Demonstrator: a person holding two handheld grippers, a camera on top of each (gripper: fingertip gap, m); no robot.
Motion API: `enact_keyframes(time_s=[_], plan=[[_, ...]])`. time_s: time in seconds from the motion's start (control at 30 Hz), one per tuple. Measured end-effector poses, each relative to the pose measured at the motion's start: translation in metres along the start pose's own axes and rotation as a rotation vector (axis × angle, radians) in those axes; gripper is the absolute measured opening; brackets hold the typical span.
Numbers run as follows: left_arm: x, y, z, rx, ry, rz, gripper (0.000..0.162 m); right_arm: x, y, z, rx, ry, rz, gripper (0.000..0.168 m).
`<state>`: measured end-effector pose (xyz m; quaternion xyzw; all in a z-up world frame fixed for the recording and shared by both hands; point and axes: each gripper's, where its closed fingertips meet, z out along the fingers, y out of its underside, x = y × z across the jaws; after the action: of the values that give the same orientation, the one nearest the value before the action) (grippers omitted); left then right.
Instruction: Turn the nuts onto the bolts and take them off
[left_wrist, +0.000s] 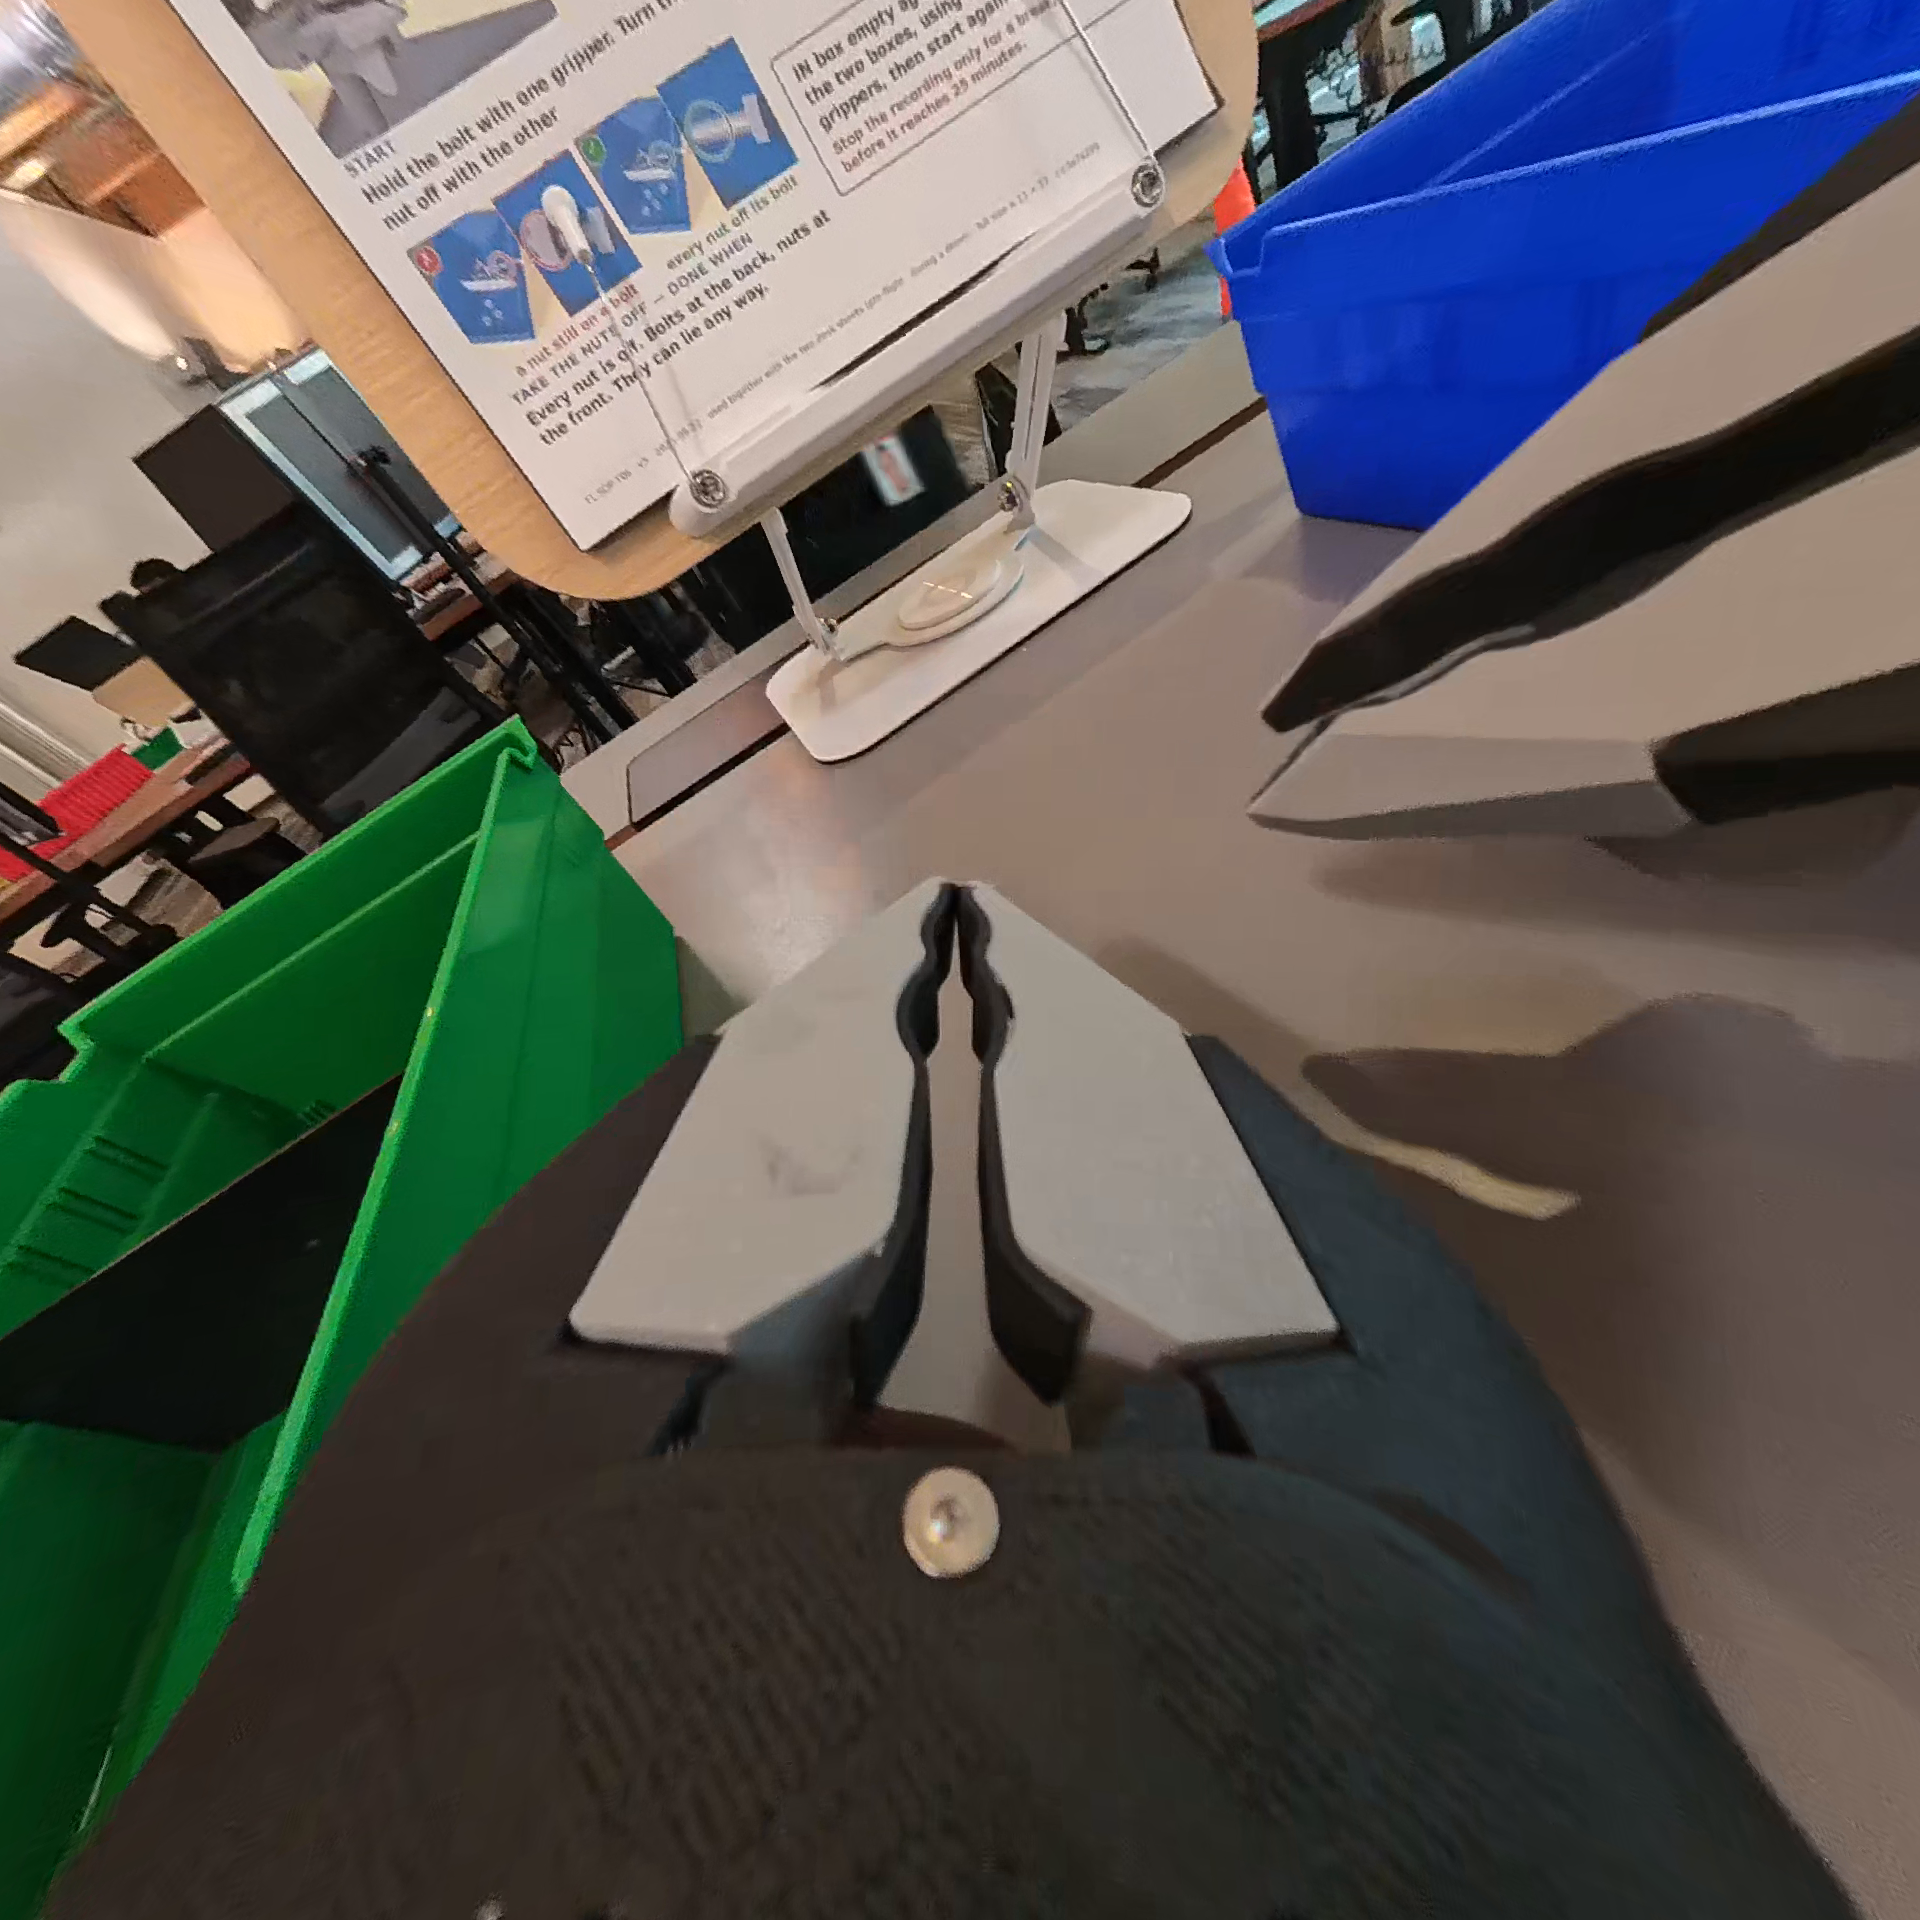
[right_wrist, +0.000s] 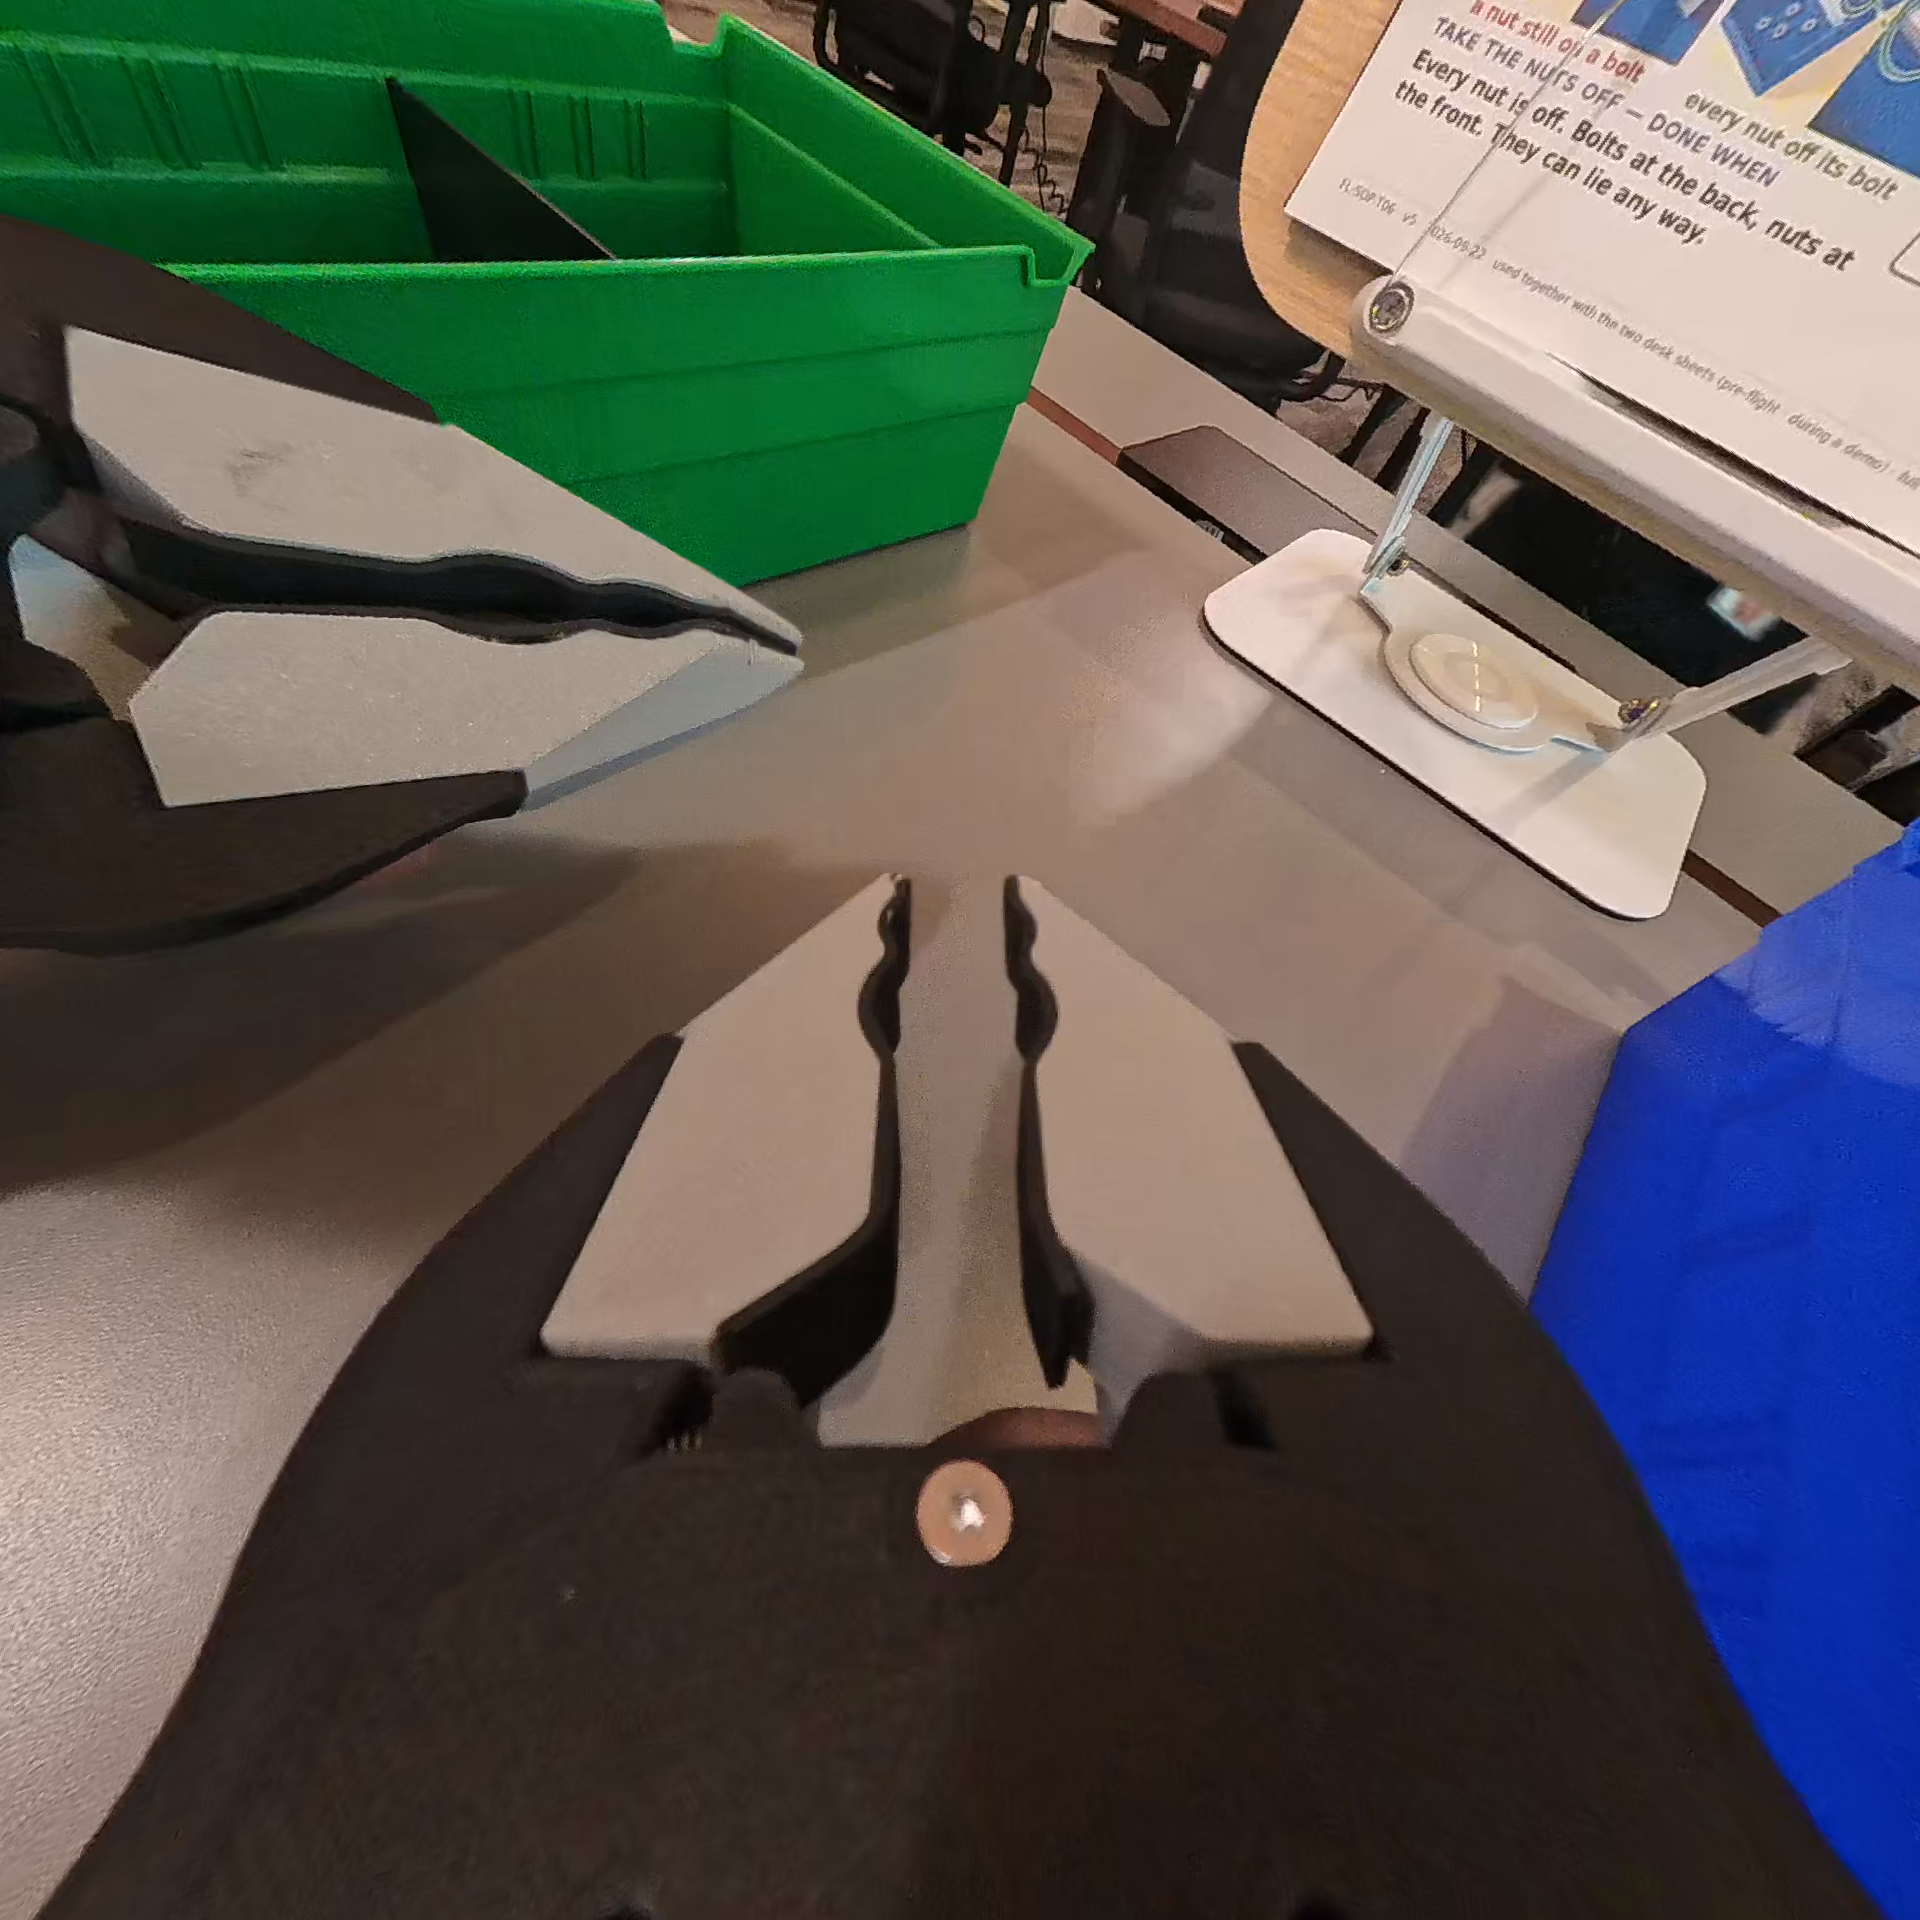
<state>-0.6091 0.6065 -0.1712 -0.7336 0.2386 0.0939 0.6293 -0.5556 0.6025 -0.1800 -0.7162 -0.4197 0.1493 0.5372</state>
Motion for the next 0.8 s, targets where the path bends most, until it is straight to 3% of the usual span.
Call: enact_keyframes(time_s=[0.5,0.67,0.8], plan=[[-0.010,-0.007,-0.009,0.048,-0.089,-0.011,0.010,0.000,-0.005,-0.004,0.037,0.006,0.007,0.025],[-0.021,-0.014,-0.018,0.098,-0.141,-0.081,0.037,0.004,-0.003,-0.003,0.035,0.029,-0.002,0.035],[-0.025,-0.017,-0.024,0.131,-0.156,-0.105,0.046,0.015,-0.004,-0.006,0.035,0.099,0.001,0.059]])
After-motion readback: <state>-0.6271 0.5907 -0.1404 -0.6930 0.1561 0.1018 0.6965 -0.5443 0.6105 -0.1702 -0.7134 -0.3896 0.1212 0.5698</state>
